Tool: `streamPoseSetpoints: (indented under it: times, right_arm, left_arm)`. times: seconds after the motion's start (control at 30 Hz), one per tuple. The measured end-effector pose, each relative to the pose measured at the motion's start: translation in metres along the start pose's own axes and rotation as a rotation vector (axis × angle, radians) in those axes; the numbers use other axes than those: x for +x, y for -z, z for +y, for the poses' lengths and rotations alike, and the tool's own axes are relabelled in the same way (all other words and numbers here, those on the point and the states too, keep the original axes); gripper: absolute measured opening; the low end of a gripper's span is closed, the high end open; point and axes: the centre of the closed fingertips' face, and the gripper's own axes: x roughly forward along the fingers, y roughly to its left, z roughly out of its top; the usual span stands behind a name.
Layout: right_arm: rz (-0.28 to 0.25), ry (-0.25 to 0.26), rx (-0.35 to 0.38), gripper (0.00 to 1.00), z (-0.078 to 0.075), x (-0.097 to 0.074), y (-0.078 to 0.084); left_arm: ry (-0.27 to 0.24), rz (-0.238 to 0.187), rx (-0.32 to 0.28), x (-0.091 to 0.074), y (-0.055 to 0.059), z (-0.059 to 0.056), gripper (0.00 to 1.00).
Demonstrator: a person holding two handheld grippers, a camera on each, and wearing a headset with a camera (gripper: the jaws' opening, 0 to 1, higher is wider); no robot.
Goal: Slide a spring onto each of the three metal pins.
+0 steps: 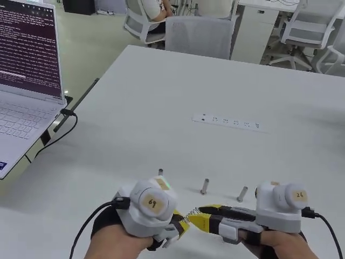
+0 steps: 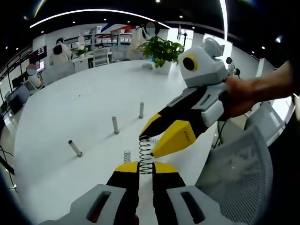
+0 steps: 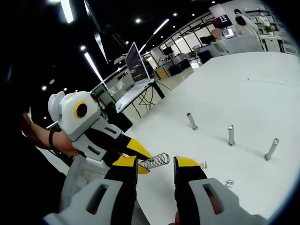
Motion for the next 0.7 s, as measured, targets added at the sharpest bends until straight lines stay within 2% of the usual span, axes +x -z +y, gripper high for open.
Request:
streamPoseSetpoints:
  times: [0.33, 0.7]
  right_arm:
    - [-0.005, -0.019, 0.047, 0.25, 0.0007, 0.0001, 0.0040]
    - [-0.017, -0.030, 0.054, 0.18, 0.0017, -0.0017, 0.0011]
  left_arm:
    - [0.013, -0.009, 0.026, -0.0026, -0.0026, -0.0034, 0.02]
    - [0.035, -0.014, 0.043, -0.0012, -0.0045, -0.0095, 0.02]
